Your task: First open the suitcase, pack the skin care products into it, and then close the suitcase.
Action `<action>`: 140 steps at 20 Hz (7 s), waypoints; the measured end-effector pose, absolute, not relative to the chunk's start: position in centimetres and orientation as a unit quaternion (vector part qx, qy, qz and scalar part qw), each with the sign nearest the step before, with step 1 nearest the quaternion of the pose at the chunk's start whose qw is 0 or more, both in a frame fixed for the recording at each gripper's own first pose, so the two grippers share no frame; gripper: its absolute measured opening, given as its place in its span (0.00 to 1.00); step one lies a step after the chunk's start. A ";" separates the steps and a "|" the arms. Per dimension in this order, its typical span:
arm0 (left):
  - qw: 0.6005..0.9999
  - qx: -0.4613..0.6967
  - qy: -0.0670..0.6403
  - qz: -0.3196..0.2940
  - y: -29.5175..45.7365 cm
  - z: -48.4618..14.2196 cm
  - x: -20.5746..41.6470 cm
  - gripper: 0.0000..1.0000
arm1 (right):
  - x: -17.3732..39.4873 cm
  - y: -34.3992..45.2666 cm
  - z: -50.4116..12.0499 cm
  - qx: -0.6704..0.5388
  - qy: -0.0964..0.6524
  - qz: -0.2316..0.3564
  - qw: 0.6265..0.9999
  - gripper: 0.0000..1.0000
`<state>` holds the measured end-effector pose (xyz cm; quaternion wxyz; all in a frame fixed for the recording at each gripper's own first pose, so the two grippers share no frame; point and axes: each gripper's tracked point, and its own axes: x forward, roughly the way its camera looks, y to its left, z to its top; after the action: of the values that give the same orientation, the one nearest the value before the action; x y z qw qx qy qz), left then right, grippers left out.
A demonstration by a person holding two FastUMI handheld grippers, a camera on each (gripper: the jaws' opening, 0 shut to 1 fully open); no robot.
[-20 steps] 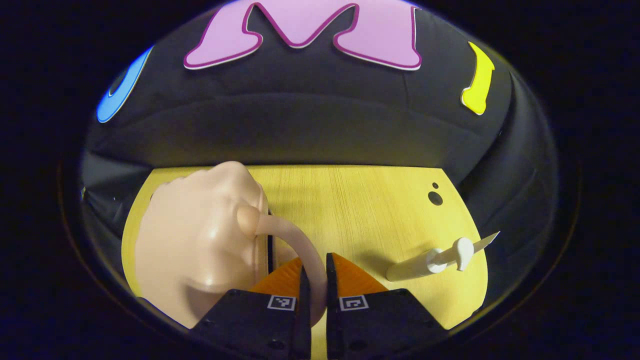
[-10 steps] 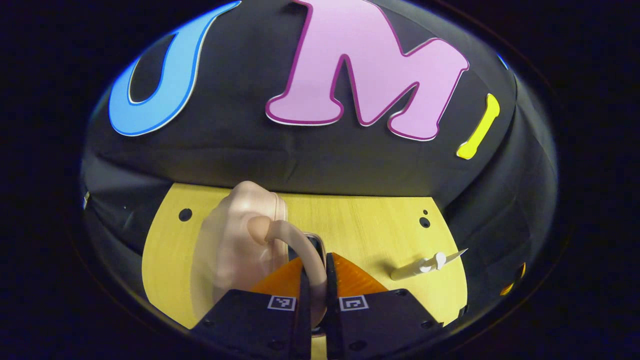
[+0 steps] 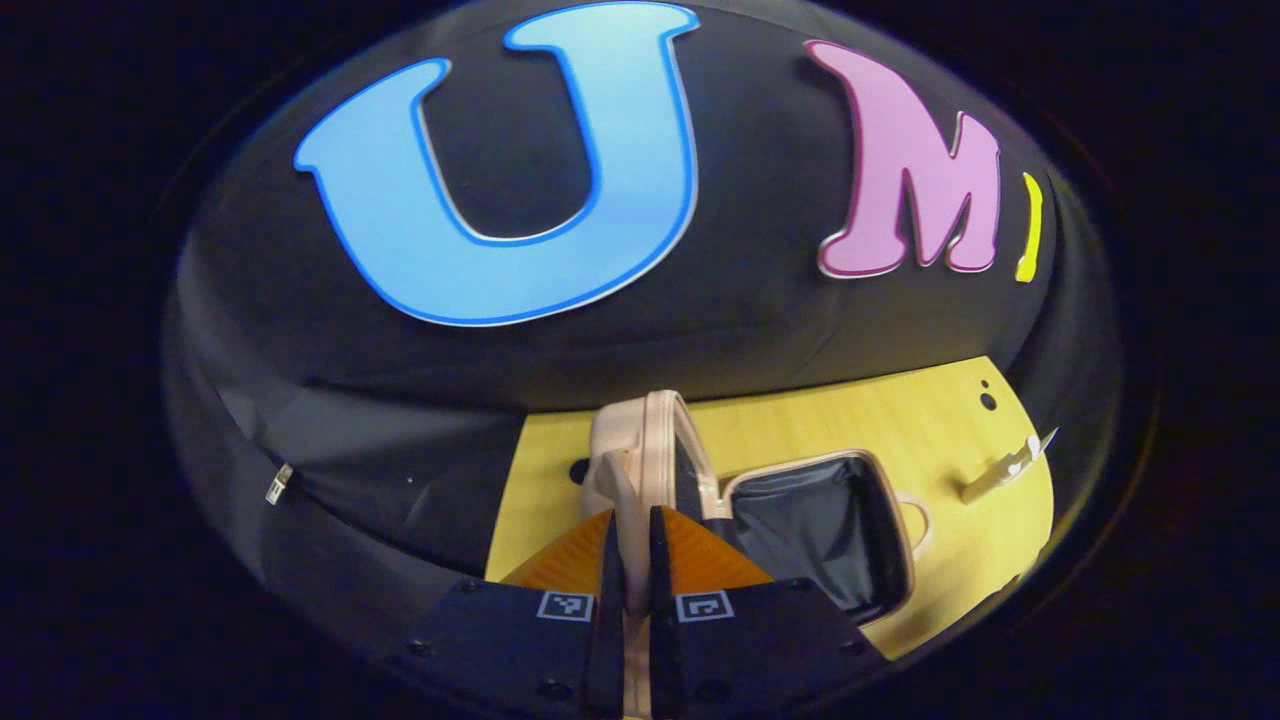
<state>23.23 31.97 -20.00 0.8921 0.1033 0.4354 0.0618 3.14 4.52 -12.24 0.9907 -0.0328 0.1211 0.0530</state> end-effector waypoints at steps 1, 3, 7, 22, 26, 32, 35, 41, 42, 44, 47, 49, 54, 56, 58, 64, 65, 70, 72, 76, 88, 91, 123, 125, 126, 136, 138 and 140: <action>0.892 0.101 0.435 0.068 34.3 -20.9 23.2 0.14 | 3.0 4.7 -12.5 -0.040 0.122 0.050 0.990 0.96; 0.892 0.088 0.436 0.078 38.6 -23.7 23.0 0.14 | 2.4 5.1 -13.2 -0.054 0.126 0.042 0.990 0.96; 0.885 0.077 0.449 0.100 45.6 -31.1 21.6 0.14 | 1.2 6.4 -15.7 -0.090 0.144 0.035 0.985 0.97; 0.879 0.118 0.409 0.215 51.1 -37.0 18.1 0.68 | -1.5 6.1 -18.0 -0.110 0.155 0.010 0.982 0.96; 0.920 0.142 0.252 0.264 44.9 -27.0 19.0 0.96 | 0.3 3.5 -18.2 -0.091 0.145 -0.001 0.985 0.96; 0.966 0.100 0.137 0.193 26.0 -19.8 20.7 0.98 | 3.8 -1.2 -18.9 -0.067 0.127 -0.010 0.990 0.96; 0.980 0.062 0.123 0.144 14.8 -20.7 20.9 0.98 | 5.7 -3.4 -19.6 -0.073 0.114 -0.008 0.991 0.96; 0.992 -0.022 0.119 0.022 -4.9 -24.4 19.7 0.98 | 7.5 -8.7 -22.7 -0.053 0.113 -0.019 0.992 0.96; 0.992 -0.041 0.118 -0.009 -8.1 -25.1 19.5 0.98 | 7.1 -9.7 -23.5 -0.063 0.113 -0.019 0.991 0.96; 0.990 -0.055 0.119 -0.052 -13.4 -27.0 18.8 0.98 | 6.4 -11.5 -24.0 -0.076 0.104 -0.023 0.991 0.96; 0.984 -0.016 0.157 -0.082 -18.4 -32.1 17.7 0.98 | 5.6 -13.6 -27.4 -0.077 0.132 -0.021 0.988 0.96; 0.978 -0.005 0.182 -0.098 -20.4 -35.1 17.2 0.98 | 5.3 -14.7 -29.6 -0.077 0.156 -0.020 0.985 0.97; 0.965 0.036 0.228 -0.122 -24.4 -41.0 18.9 0.98 | 5.4 -16.8 -32.4 -0.064 0.179 -0.018 0.982 0.96; 0.963 0.031 0.233 -0.131 -26.0 -42.2 20.5 0.98 | 5.5 -17.3 -33.9 -0.057 0.193 -0.020 0.979 0.96; 0.961 0.025 0.237 -0.139 -26.8 -43.4 22.3 0.98 | 5.7 -17.6 -34.7 -0.050 0.201 -0.022 0.978 0.97; 0.962 0.022 0.222 -0.160 -27.8 -43.7 26.6 0.83 | 6.5 -16.7 -36.8 -0.040 0.219 -0.012 0.975 0.97; 0.960 0.025 0.222 -0.169 -28.0 -43.6 26.6 0.69 | 6.8 -16.6 -37.1 -0.041 0.221 -0.010 0.974 0.97; 0.959 0.019 0.239 -0.154 -25.6 -43.4 25.8 0.64 | 7.6 -15.4 -40.3 -0.023 0.263 -0.013 0.965 0.97; 0.959 0.008 0.247 -0.137 -23.3 -43.2 24.9 0.64 | 8.3 -15.3 -42.2 -0.041 0.278 -0.026 0.959 0.97; 0.961 0.015 0.250 -0.117 -19.4 -41.9 23.2 0.64 | 10.2 -14.2 -45.2 -0.061 0.300 -0.038 0.951 0.97; 0.958 -0.010 0.249 -0.141 -18.0 -38.4 19.9 0.64 | 12.6 -15.3 -49.1 -0.051 0.336 -0.080 0.937 0.67; 0.958 -0.015 0.251 -0.140 -17.8 -38.3 19.5 0.64 | 12.9 -14.9 -49.2 -0.039 0.335 -0.067 0.939 0.58; 0.884 -0.077 0.461 -0.031 10.0 -41.9 17.1 0.64 | 11.8 15.9 -35.6 0.002 0.250 0.162 0.955 0.43; 0.873 -0.063 0.482 -0.043 9.9 -42.8 17.9 0.65 | 11.7 17.0 -35.2 -0.002 0.247 0.166 0.955 0.43; 0.869 -0.048 0.490 -0.048 9.9 -43.0 18.6 0.63 | 11.7 17.3 -35.1 -0.003 0.247 0.168 0.954 0.43; 0.853 -0.025 0.521 -0.020 10.9 -44.4 19.7 0.69 | 11.2 20.3 -35.2 0.011 0.269 0.169 0.948 0.43; 0.874 -0.051 0.484 -0.008 11.0 -42.1 20.2 0.72 | 11.0 21.1 -35.5 0.013 0.276 0.173 0.945 0.43; 0.892 -0.068 0.448 -0.008 11.7 -39.3 20.3 0.81 | 10.6 22.5 -36.2 0.015 0.291 0.181 0.939 0.48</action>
<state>20.31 11.75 -39.30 0.8915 -0.0684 0.4477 -0.0082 10.60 22.45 -36.21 0.9394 0.0147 0.2905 0.1813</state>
